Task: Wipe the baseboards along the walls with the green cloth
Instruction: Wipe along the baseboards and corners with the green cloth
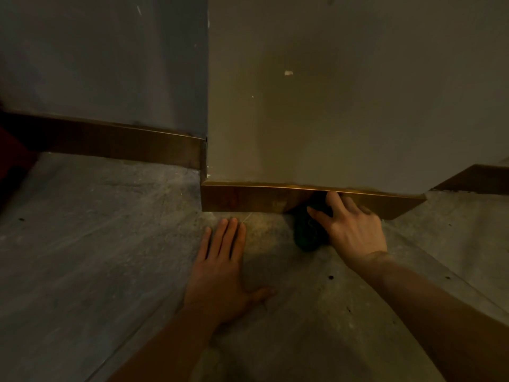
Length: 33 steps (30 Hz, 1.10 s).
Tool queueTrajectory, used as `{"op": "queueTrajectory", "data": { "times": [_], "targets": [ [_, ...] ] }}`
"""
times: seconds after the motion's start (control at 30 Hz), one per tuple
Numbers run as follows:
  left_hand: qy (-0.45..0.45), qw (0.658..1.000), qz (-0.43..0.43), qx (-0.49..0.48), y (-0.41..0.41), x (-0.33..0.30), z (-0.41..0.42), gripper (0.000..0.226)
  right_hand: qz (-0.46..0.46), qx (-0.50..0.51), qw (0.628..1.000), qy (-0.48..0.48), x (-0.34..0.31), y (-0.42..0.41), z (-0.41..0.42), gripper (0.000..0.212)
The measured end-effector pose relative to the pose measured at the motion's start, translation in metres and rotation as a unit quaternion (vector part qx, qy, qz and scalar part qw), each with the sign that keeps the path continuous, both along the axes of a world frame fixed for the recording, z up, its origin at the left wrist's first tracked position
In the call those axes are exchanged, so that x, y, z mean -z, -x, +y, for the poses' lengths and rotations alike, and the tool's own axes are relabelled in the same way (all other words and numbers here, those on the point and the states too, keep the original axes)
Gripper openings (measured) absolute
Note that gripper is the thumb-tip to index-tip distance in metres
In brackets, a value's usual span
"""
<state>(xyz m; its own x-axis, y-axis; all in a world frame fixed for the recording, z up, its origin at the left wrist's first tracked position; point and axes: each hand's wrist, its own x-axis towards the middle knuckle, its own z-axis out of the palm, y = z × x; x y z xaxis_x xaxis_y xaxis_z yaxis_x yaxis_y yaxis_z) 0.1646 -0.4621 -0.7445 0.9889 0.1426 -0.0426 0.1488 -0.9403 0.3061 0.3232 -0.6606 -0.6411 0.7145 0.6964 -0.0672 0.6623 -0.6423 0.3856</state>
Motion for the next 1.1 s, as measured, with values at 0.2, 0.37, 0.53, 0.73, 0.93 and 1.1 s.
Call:
{"op": "queueTrajectory", "data": {
  "times": [0.2,0.37,0.53,0.73,0.93,1.1],
  "targets": [
    [-0.001,1.0,-0.009,0.0,0.001,0.001,0.0,0.126,0.001,0.035,0.999,0.007,0.003,-0.001,-0.012,0.071],
    [0.002,1.0,0.003,0.004,-0.001,0.0,0.001,0.128,0.009,0.107,0.994,-0.021,0.0,0.01,-0.01,0.064],
    [0.041,0.999,0.013,0.005,-0.005,-0.005,0.01,0.129,0.027,0.15,0.985,-0.086,-0.01,0.03,-0.003,0.055],
    [0.138,0.987,-0.055,0.055,-0.03,-0.053,0.003,0.117,0.024,0.162,0.971,-0.173,-0.034,0.057,0.008,0.052],
    [0.185,0.974,-0.064,0.115,-0.053,-0.098,-0.027,0.129,0.048,0.203,0.917,-0.34,-0.05,0.079,0.014,0.045],
    [0.245,0.957,-0.068,0.138,-0.047,-0.105,-0.026,0.098,0.265,0.269,0.767,-0.519,-0.05,0.094,0.007,0.041]
  ]
}}
